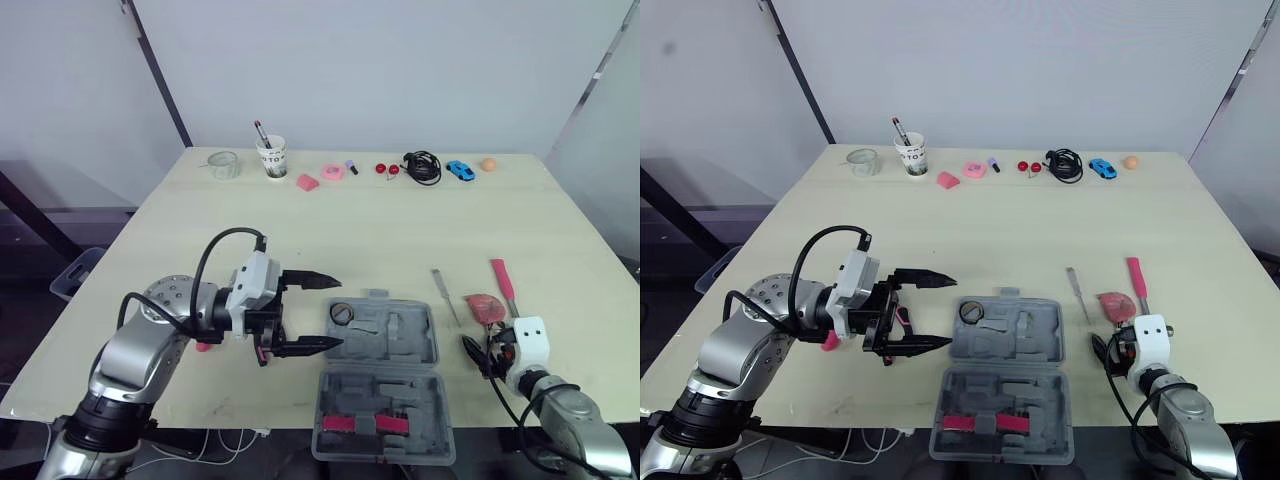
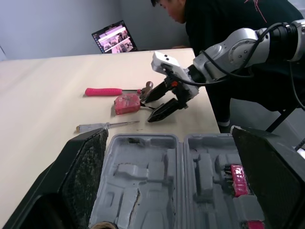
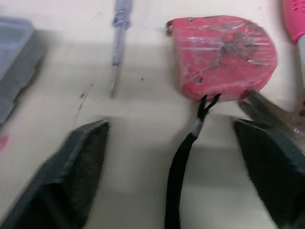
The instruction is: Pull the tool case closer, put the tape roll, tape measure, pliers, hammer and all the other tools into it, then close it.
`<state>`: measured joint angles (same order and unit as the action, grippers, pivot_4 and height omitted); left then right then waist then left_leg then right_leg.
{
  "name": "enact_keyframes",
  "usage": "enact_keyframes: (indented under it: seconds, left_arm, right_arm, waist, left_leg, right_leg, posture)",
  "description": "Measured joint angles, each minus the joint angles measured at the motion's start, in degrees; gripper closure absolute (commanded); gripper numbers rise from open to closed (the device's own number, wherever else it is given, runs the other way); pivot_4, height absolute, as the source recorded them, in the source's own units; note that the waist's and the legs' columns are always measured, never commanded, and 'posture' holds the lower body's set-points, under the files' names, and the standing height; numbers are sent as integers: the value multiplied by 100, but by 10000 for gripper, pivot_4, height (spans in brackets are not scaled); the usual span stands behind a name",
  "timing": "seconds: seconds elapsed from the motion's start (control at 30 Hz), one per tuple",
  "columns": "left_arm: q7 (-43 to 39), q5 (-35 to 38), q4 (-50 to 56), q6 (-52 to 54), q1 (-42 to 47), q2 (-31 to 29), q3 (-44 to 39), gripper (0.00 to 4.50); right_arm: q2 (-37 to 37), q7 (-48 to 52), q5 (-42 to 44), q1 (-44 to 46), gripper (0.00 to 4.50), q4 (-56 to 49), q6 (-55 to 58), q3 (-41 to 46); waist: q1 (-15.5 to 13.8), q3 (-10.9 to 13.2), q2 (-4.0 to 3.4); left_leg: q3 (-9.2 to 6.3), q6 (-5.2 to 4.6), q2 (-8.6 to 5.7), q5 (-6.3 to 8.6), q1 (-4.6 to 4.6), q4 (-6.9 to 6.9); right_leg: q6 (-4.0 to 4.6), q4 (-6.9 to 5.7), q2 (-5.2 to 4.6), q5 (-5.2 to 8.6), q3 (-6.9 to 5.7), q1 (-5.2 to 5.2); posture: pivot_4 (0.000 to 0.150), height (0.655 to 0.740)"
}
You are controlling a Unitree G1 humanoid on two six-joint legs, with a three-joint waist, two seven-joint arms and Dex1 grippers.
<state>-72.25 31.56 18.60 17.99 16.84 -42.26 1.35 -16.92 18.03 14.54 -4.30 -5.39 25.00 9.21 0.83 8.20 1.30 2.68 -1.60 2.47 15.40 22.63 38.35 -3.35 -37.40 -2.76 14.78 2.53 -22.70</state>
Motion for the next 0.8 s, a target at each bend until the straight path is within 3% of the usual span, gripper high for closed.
enact_keyframes:
  seconds: [0.1,0.13,0.17,0.2,0.27,0.5,0.8]
  left_arm:
    - [-2,-1,1,0,12,3,50,0]
    - [-3,-1,1,0,13,5,66,0]
    - [-3,-1,1,0,13,5,66,0]
    - [-4,-1,1,0,17,6,102,0]
    - [-10,-2,1,-5,14,6,103,0]
    - [-49,-4,1,-81,-37,6,115,0]
    - [-245,-9,1,-143,-140,-53,145,0]
  right_arm:
    - [9,-20,1,30,24753,33,-3,6]
    - [8,-21,-6,29,29398,36,-8,7]
    - [8,-21,-6,29,29398,36,-8,7]
    - [9,-17,-9,28,36150,45,-13,7]
    - [4,11,-15,28,43987,70,-31,6]
    - [-107,183,-22,-19,44626,51,-41,-25]
    - [-739,980,131,-858,44626,-828,239,-333]
  waist:
    - [0,0,0]
    - [0,0,0]
    - [0,0,0]
    - [0,0,0]
    - [0,0,0]
    - [-2,0,0]
    - [-10,1,-2]
  left_leg:
    - [0,0,0,0,0,0]
    - [0,0,0,0,0,-1]
    - [0,0,0,0,0,-1]
    - [0,0,0,0,0,-1]
    - [0,0,0,0,0,-1]
    - [0,0,0,0,0,-1]
    - [-1,0,1,0,2,-2]
  right_leg:
    - [-1,0,0,0,0,0]
    - [-1,0,0,0,-1,0]
    - [-1,1,0,0,-1,0]
    - [-1,0,1,0,-1,0]
    - [0,0,1,0,-1,0]
    - [-1,1,0,0,-1,0]
    - [2,3,0,2,-3,0]
  posture:
    - [1500,7400]
    - [1500,7400]
    - [1500,7400]
    - [1500,7400]
    - [1500,7400]
    - [1500,7400]
    - [1500,7400]
